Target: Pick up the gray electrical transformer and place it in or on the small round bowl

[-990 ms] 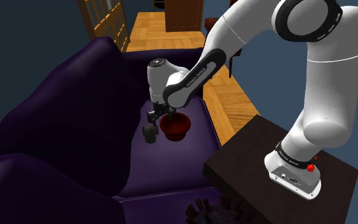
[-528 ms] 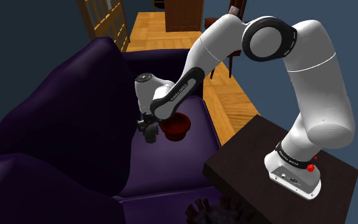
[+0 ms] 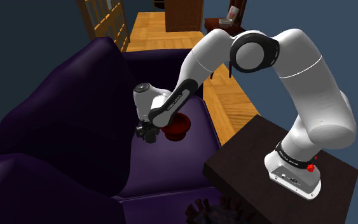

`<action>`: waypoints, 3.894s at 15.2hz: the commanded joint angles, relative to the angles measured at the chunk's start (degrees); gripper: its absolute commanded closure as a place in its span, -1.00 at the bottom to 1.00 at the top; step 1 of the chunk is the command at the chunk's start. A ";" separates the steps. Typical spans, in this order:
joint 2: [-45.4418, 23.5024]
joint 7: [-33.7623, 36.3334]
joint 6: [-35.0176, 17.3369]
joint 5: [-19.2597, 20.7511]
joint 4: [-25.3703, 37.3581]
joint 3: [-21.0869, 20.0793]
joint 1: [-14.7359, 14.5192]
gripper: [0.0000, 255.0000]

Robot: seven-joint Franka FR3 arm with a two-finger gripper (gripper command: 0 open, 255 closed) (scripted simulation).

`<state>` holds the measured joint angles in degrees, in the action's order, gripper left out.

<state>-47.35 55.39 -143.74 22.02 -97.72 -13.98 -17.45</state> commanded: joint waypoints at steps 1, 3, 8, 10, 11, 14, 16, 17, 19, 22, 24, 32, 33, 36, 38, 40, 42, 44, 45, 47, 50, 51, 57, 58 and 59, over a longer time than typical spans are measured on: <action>-0.88 0.22 -0.69 0.26 0.21 0.29 -0.21 -1.00; -0.89 0.22 -0.69 0.26 0.22 0.29 -0.21 -1.00; -0.89 0.22 -0.69 0.26 0.22 0.29 -0.21 -1.00; -0.88 0.22 -0.68 0.26 0.22 0.29 -0.21 1.00; -0.89 0.21 -0.68 0.26 0.23 0.29 -0.21 1.00; -0.87 0.22 -0.67 0.26 0.21 0.29 -0.21 1.00; -0.86 0.23 -0.67 0.26 0.20 0.28 -0.22 1.00; -0.90 0.22 -0.65 0.25 0.26 0.29 -0.22 1.00; -0.24 0.11 -0.31 0.11 -0.07 0.10 -0.07 1.00; 1.67 -0.23 0.85 -0.37 -0.84 -0.46 0.35 1.00; 2.92 -0.47 1.66 -0.71 -1.29 -0.84 0.63 1.00; 7.67 -1.53 5.14 -2.22 -2.57 -2.33 1.71 1.00; 8.24 -1.67 5.60 -2.42 -2.67 -2.51 1.84 1.00; 9.91 -2.11 7.02 -3.04 -2.89 -3.05 2.21 1.00; 10.98 -2.41 7.99 -3.46 -2.98 -3.39 2.45 1.00; 12.04 -2.71 8.98 -3.89 -3.02 -3.73 2.68 1.00; 13.06 -3.01 10.00 -4.32 -3.00 -4.05 2.90 1.00; 14.06 -3.32 11.03 -4.75 -2.93 -4.37 3.11 1.00; 14.55 -3.47 11.56 -4.96 -2.87 -4.52 3.22 1.00; 15.50 -3.78 12.62 -5.39 -2.72 -4.81 3.41 1.00; 16.87 -4.23 14.26 -6.03 -2.40 -5.23 3.68 1.00; 17.32 -4.38 14.81 -6.24 -2.27 -5.36 3.76 1.00; 25.72 -8.16 12.28 -8.78 -12.56 -6.11 8.25 1.00; 27.56 -9.22 11.53 -9.43 -14.97 -6.19 9.29 1.00; 29.39 -10.36 10.84 -10.12 -17.30 -6.24 10.30 1.00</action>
<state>-19.72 45.91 -132.06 12.47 -112.60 -20.12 -8.01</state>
